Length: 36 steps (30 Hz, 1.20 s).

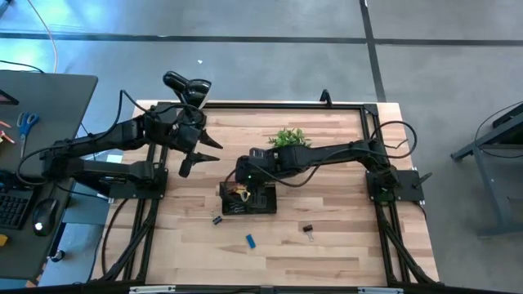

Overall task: Pick and place office supplies into organizer
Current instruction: Put the orange pencil into the black desk organizer, then put the black binder clip into the black desk organizer

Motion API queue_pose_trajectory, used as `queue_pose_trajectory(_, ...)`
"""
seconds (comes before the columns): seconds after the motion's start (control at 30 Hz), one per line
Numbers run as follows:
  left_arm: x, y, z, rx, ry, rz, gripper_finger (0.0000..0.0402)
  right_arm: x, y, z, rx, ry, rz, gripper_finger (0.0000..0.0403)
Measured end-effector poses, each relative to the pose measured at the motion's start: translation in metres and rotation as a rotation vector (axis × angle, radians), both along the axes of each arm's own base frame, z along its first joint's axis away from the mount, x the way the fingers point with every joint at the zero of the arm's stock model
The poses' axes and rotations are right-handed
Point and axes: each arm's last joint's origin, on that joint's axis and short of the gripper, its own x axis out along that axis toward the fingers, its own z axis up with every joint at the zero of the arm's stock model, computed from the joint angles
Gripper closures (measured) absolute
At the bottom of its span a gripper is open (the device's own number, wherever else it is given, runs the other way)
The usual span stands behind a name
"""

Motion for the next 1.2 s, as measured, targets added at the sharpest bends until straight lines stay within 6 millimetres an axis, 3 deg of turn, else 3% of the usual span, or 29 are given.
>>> queue_pose_trajectory(0.37,-0.002,0.001,-0.005,-0.003,0.062,0.065,0.0236,-0.007,0.019,0.001,0.018,0.019,-0.043,0.0286)
queue_pose_trajectory(0.73,0.000,0.002,-0.005,-0.027,0.057,0.067,0.0236,-0.025,0.081,0.006,-0.131,-0.063,-0.127,0.0286)
queue_pose_trajectory(0.87,0.001,0.002,-0.005,-0.030,0.046,0.054,0.0236,-0.032,0.101,0.008,-0.086,-0.095,-0.185,0.0286)
queue_pose_trajectory(1.03,0.002,0.002,-0.002,-0.029,0.023,0.055,0.0236,-0.033,0.125,-0.007,-0.067,-0.104,-0.247,0.0286)
queue_pose_trajectory(1.2,0.008,0.002,-0.007,-0.082,0.042,-0.015,0.0236,-0.030,0.147,-0.038,-0.126,-0.081,-0.268,0.0286)
